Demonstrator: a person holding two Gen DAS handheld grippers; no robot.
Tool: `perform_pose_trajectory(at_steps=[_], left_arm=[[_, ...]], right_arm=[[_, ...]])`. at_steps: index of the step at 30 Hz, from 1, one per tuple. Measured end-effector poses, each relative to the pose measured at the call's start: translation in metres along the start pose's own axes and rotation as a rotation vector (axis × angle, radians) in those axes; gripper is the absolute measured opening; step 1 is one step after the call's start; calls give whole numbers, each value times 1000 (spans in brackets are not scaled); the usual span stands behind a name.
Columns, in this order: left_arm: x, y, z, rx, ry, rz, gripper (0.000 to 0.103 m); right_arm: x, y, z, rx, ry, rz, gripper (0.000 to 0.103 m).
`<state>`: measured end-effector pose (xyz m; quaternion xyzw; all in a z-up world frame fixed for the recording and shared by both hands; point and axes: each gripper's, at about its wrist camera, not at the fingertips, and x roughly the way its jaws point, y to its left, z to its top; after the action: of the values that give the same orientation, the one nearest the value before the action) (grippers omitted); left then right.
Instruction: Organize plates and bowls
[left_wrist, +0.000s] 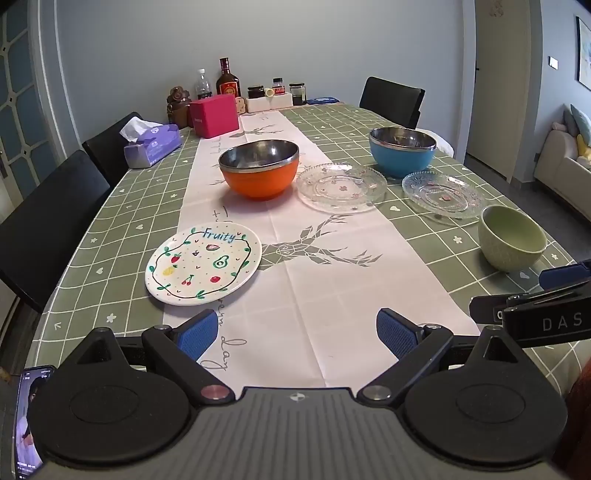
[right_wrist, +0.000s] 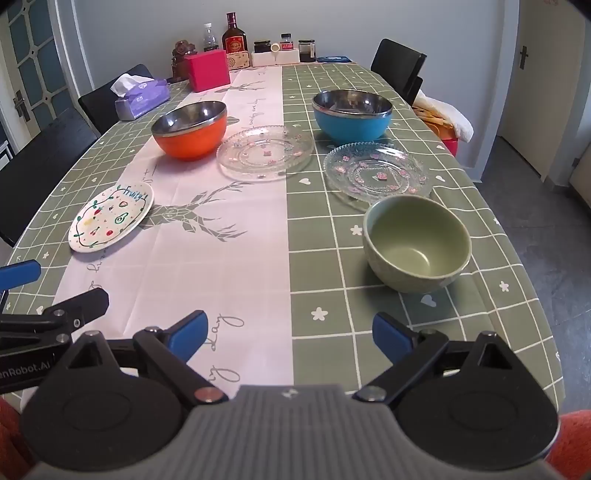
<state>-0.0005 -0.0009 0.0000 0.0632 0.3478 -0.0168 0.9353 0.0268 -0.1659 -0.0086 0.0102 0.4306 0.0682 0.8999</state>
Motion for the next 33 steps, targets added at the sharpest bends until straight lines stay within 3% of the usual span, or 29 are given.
perform_pose_trajectory(at_steps=[13,33], left_arm=[[-5,-4,1,-4,-38,-10,103],[-3,-1,1,-12,-25,-26,103]], right_arm=[[0,2,-1,-4,-1,6,95],[2,3,-2,-17,-1,8,97]])
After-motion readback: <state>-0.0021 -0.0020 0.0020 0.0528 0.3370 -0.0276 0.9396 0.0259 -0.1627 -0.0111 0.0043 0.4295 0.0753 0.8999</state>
